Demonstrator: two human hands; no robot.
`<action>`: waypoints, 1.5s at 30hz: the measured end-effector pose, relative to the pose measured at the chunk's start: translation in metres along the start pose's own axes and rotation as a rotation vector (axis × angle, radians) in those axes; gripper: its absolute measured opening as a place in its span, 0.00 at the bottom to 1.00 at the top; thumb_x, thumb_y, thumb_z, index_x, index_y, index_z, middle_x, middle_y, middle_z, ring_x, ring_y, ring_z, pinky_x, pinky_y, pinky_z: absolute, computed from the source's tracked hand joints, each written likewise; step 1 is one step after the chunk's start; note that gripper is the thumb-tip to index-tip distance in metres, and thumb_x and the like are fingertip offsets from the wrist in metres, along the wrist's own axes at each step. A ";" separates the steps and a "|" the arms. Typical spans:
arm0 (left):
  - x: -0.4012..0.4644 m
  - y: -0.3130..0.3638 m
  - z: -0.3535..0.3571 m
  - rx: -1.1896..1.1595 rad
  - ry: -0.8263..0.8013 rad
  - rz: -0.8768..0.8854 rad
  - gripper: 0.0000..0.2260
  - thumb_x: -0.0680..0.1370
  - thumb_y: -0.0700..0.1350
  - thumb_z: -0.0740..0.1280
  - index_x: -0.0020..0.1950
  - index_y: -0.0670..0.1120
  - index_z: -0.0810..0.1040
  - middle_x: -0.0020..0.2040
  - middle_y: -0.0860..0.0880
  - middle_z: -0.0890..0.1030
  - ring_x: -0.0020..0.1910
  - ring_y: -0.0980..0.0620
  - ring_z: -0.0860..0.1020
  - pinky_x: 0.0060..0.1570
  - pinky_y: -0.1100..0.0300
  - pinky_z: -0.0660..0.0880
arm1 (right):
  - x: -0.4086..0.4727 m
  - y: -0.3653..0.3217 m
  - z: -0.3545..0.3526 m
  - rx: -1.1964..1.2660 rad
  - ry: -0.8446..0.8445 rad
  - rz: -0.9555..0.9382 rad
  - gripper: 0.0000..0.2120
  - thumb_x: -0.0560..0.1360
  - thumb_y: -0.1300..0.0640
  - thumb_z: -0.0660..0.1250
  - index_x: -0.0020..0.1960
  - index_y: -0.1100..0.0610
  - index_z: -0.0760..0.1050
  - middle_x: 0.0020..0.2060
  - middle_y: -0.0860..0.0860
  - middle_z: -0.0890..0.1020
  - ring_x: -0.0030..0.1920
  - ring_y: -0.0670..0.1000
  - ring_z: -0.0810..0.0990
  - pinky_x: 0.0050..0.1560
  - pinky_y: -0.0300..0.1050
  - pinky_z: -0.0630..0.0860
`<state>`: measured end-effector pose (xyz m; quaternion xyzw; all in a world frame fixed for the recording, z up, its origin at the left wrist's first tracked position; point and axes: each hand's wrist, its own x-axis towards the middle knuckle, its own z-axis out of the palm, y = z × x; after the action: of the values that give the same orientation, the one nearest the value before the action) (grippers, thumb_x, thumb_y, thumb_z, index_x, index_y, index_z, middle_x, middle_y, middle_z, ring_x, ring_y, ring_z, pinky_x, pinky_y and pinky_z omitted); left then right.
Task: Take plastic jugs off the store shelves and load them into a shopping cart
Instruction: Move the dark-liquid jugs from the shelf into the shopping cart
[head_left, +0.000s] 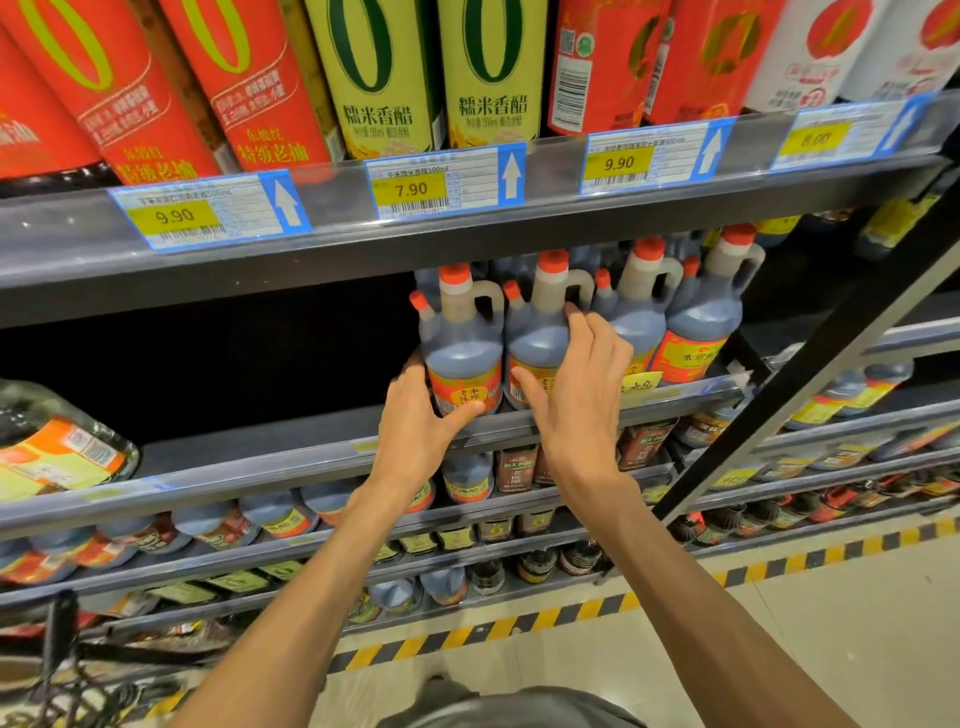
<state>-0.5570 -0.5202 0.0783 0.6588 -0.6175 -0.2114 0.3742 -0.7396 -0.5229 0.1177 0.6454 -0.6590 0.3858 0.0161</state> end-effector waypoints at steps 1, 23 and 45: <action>0.001 0.000 0.000 0.011 0.001 -0.007 0.29 0.69 0.65 0.76 0.61 0.53 0.70 0.58 0.52 0.78 0.61 0.49 0.77 0.56 0.46 0.79 | 0.000 0.000 -0.001 0.005 -0.002 0.000 0.38 0.74 0.52 0.77 0.76 0.63 0.64 0.70 0.59 0.70 0.68 0.59 0.68 0.68 0.52 0.72; -0.050 0.014 -0.028 0.004 0.014 -0.018 0.40 0.78 0.53 0.73 0.83 0.51 0.53 0.81 0.52 0.60 0.79 0.54 0.60 0.76 0.56 0.61 | -0.031 -0.004 -0.031 -0.041 -0.207 -0.120 0.42 0.77 0.53 0.74 0.81 0.60 0.54 0.80 0.60 0.58 0.80 0.60 0.57 0.76 0.58 0.65; -0.476 -0.254 -0.323 0.492 0.506 -0.612 0.34 0.75 0.57 0.73 0.77 0.46 0.66 0.71 0.41 0.76 0.69 0.38 0.75 0.65 0.41 0.75 | -0.351 -0.365 0.061 -0.039 -0.826 -1.190 0.46 0.72 0.37 0.74 0.81 0.55 0.60 0.79 0.58 0.65 0.80 0.61 0.62 0.77 0.63 0.61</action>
<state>-0.2216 0.0067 0.0036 0.9106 -0.3159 0.0078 0.2662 -0.3372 -0.2133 0.0703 0.9875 -0.1550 0.0242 -0.0154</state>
